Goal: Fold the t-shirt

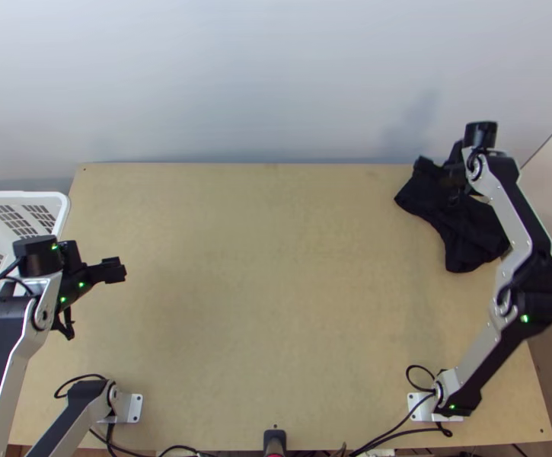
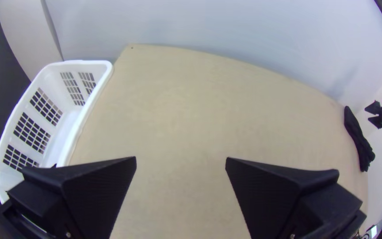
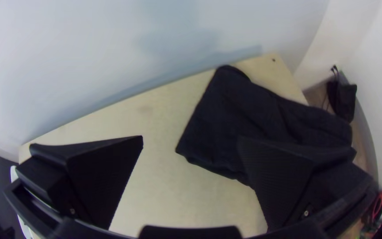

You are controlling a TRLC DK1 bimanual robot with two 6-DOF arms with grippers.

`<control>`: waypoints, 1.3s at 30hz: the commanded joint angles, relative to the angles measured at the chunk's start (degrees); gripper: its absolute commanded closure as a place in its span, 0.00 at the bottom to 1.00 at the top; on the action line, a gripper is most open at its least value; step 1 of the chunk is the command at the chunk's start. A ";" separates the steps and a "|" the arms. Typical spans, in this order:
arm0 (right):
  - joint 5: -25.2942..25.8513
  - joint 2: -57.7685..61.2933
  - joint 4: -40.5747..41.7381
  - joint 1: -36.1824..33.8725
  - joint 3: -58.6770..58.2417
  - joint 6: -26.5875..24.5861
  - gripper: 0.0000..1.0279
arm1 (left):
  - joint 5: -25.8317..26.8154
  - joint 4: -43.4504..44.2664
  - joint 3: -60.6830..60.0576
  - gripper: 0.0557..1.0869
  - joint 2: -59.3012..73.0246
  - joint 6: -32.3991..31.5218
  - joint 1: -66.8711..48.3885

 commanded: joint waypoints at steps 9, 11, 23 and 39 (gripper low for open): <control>8.08 -27.81 4.73 19.65 -22.58 -10.33 0.04 | -5.14 -2.47 -4.55 0.05 -18.36 0.76 -1.43; 8.69 -32.38 7.71 22.29 -28.73 -10.50 0.04 | -5.67 -2.82 -5.34 0.05 -21.44 1.12 -1.34; 20.73 -62.18 20.11 36.35 -61.86 -13.67 0.04 | -8.74 -0.71 -15.89 0.05 -40.25 6.92 -1.17; 27.85 -110.26 47.09 38.46 -98.60 -29.14 0.04 | -12.79 32.34 -35.14 0.05 -49.30 17.99 3.40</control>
